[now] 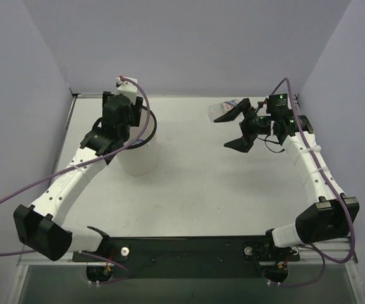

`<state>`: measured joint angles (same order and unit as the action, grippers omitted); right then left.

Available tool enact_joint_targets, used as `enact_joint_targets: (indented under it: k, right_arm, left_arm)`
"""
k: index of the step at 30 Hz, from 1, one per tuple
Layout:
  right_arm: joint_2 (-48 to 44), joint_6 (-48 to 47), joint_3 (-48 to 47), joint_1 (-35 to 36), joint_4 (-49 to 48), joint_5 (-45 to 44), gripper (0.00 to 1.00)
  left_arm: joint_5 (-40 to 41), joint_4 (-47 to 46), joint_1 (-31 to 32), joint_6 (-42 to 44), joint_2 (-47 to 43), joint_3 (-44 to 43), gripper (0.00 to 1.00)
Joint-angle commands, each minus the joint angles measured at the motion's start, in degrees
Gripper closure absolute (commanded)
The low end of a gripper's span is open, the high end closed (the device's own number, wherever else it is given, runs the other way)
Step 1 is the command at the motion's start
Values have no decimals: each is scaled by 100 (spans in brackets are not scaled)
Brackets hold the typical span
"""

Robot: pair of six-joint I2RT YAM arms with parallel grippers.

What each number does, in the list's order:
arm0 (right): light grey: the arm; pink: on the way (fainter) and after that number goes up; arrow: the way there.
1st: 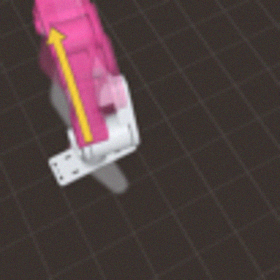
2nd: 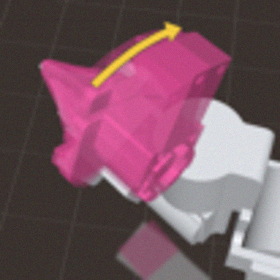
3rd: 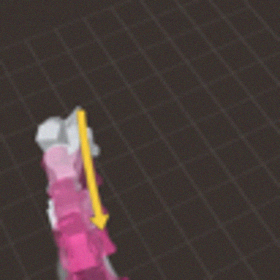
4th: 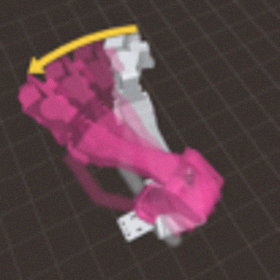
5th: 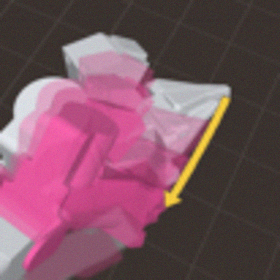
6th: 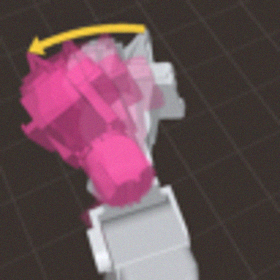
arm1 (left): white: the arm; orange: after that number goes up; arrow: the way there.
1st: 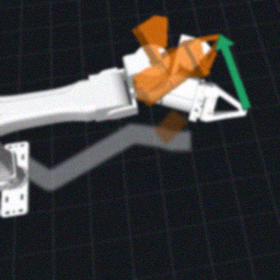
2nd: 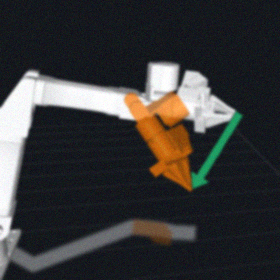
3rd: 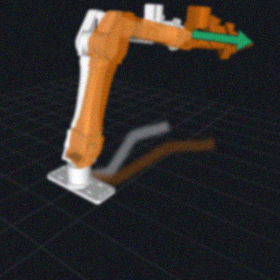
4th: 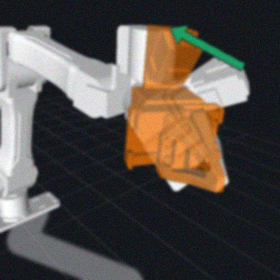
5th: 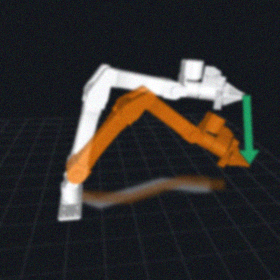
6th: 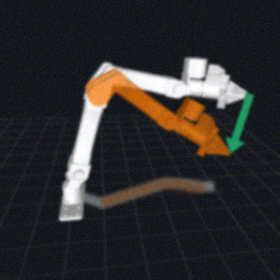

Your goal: Put the plastic bottles in the bin

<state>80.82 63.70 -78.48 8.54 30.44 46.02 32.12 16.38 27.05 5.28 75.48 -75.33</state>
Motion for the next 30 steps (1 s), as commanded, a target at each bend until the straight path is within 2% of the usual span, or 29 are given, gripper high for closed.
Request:
enact_joint_targets:
  k: [1,3,5,11,15,19,20,22,26,30]
  right_arm:
    - [232,-358,-431,-71,243,-102,0]
    - [381,-481,-572,-71,340,-181,0]
    - [470,-525,-677,-71,384,-207,0]
    - [768,-894,-958,-71,507,-655,0]
    - [1224,-1202,-1370,-63,525,-1410,0]
    - [1770,-1255,-1836,-54,525,-2331,0]
    - [1893,-1238,-1951,-45,525,-2474,0]
    - [2253,-1194,-2292,-27,533,-2807,0]
    - [2859,-1053,-2873,51,516,-3852,0]
    - [3833,-755,-3664,104,472,-4092,0]
  left_arm:
    - [-82,49,-86,-562,19,-87,21]
    - [-303,76,-112,-791,-33,-87,12]
    - [-320,189,-164,-1097,-95,-113,9]
    - [-479,716,-305,-1670,-262,-385,9]
    - [-723,1051,-314,-2074,-463,-553,9]
    - [-1363,1016,-332,-2706,-824,-404,18]
    - [-1514,955,-323,-2751,-955,-273,17]
    - [-1935,884,-297,-2699,-1044,-202,7]
    - [-2262,832,-262,-2681,-1255,-35,5]
    - [-2491,910,-253,-2725,-1431,-43,5]
